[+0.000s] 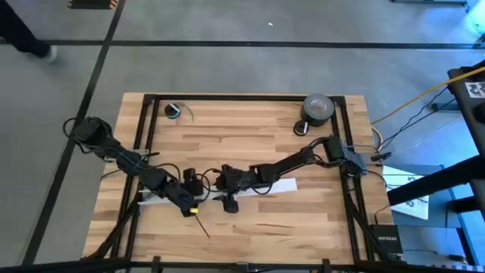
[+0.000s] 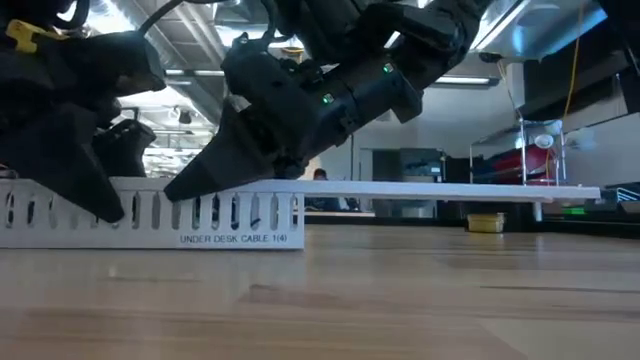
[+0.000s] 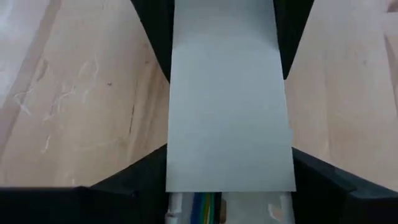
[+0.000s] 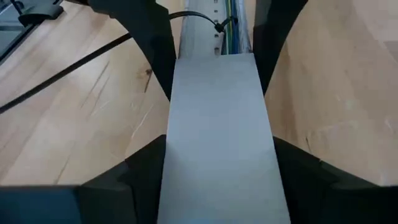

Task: Ziptie cables
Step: Close the white cable duct

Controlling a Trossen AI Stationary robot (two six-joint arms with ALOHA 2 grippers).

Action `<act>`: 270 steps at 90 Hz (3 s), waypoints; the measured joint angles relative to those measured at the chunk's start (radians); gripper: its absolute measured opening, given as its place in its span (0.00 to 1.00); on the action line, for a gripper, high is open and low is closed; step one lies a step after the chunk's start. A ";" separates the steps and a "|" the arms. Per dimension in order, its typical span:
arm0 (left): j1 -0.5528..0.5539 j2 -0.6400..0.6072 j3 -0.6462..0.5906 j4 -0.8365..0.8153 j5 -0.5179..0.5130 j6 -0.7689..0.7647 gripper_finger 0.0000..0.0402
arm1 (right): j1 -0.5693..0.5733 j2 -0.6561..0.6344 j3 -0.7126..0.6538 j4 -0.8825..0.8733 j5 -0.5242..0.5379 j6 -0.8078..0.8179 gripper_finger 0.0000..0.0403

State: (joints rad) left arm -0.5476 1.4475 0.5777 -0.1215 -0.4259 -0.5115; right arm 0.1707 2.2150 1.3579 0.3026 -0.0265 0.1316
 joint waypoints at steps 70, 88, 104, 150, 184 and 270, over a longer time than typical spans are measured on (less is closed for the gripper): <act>0.012 0.000 0.002 0.005 0.014 -0.108 0.59 | -0.005 -0.033 0.009 -0.043 0.019 0.039 0.88; 0.012 0.000 0.002 0.003 0.021 -0.081 0.59 | -0.003 -0.099 0.008 -0.153 0.016 -0.021 0.90; 0.012 0.000 0.002 0.004 0.024 -0.088 0.59 | -0.003 -0.179 0.007 -0.291 0.009 -0.078 0.90; 0.025 0.000 0.002 0.011 0.027 -0.128 0.59 | -0.002 -0.206 0.005 -0.304 0.010 -0.087 0.90; 0.117 0.002 0.003 0.020 0.131 -0.155 0.59 | -0.003 -0.199 0.005 -0.305 0.012 -0.087 0.90; 0.125 -0.032 0.005 0.027 0.111 -0.118 0.59 | 0.019 -0.138 0.000 -0.164 -0.053 -0.062 0.90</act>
State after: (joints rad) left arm -0.4227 1.4155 0.5831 -0.0941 -0.3152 -0.6291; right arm 0.1893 2.0774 1.3575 0.1389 -0.0790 0.0700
